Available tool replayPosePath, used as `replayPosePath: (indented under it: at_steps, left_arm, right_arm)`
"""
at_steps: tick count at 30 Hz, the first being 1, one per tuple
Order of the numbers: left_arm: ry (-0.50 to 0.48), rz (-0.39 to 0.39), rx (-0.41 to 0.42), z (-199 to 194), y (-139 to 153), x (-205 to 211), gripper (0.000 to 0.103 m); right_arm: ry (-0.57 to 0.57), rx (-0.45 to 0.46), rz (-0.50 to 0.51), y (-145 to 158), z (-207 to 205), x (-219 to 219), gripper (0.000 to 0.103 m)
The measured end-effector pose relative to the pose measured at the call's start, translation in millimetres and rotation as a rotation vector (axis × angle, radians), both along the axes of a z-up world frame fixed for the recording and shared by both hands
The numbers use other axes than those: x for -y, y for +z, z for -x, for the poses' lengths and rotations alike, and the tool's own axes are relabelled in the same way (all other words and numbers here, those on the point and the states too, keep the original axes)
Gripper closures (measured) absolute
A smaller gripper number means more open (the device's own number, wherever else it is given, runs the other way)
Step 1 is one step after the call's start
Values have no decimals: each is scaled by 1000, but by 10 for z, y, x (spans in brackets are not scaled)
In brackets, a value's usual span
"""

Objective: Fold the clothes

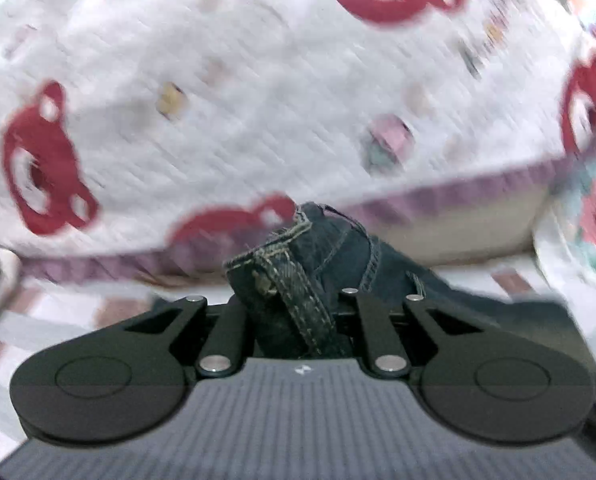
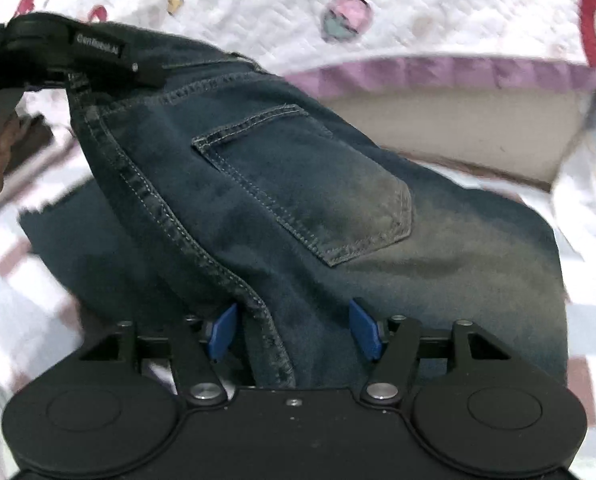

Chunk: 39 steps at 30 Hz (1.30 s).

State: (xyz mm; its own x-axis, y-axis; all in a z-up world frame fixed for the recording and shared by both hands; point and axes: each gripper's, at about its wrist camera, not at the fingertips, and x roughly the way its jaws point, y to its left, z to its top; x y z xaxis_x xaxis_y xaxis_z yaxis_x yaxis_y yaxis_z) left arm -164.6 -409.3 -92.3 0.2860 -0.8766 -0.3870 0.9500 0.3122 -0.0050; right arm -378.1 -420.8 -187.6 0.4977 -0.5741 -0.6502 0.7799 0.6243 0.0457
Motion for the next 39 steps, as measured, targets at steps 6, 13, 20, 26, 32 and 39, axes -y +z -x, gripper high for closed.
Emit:
replayPosePath:
  at_steps: [6,13,20,26,32,39]
  left_arm:
    - [185,-57,-110,-785,-69,-363,94]
    - [192,-134,-177,-1065,-606,-601,93]
    - [106,-79,-204,-1066,-290,-513,94]
    - [118,-79,-136,-992,-210,-452,90]
    - [220,-204,-228,-1241,-662,-517,79]
    - [251,-162,-176,-1204,-398,-727,63]
  right_arm:
    - [98,-26,-13,-93,-260,-46,32]
    - [147,-21,-87,-164,-230,-76,25]
    - [109,86,-87,-77,20,-144,32]
    - [72,261,-158,-102,150,-145,59]
    - [79,251,-184,-94,39,-214,74]
    - [176,188,-212,4,125,-218,70]
